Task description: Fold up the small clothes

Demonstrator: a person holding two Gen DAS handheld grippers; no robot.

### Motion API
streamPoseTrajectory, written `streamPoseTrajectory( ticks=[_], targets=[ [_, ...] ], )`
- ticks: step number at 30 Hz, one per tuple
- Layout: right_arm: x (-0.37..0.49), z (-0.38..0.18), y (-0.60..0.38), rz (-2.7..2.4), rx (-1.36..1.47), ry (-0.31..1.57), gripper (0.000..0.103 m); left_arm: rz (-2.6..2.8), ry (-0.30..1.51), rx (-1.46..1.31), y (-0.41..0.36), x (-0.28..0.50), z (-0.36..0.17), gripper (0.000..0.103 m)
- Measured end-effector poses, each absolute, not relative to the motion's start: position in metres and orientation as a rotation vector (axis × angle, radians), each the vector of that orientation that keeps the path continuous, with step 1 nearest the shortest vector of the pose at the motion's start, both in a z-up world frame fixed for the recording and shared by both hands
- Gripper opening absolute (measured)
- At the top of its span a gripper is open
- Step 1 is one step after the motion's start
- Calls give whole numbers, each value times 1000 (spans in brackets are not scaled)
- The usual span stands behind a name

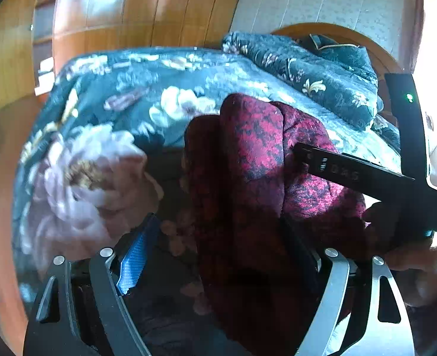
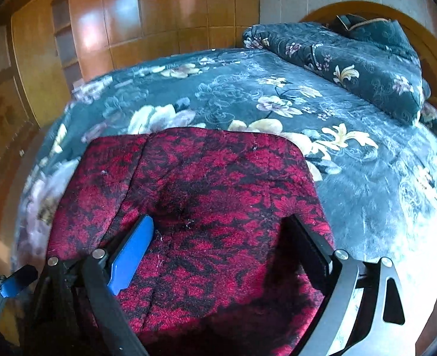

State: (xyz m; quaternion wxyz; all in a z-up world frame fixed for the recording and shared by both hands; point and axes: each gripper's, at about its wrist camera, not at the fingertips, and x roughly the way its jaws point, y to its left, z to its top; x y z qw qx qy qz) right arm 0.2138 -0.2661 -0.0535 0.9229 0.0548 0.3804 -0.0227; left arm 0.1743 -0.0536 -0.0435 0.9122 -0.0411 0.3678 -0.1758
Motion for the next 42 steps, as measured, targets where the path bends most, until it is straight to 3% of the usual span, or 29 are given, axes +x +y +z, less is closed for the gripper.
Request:
streamPoseTrajectory(
  ticks=[15,23,42],
  targets=[
    [120,-32,-253,6,165,740,91,-261,665,-52,-29,134,-6,83],
    [121,-71,-192,-75,-107,796,93,-185,649,-54,-10,110,6,83],
    [28,-14,-208,-116,168,738,101,-100,598,-48,21,42,27,99]
  ],
)
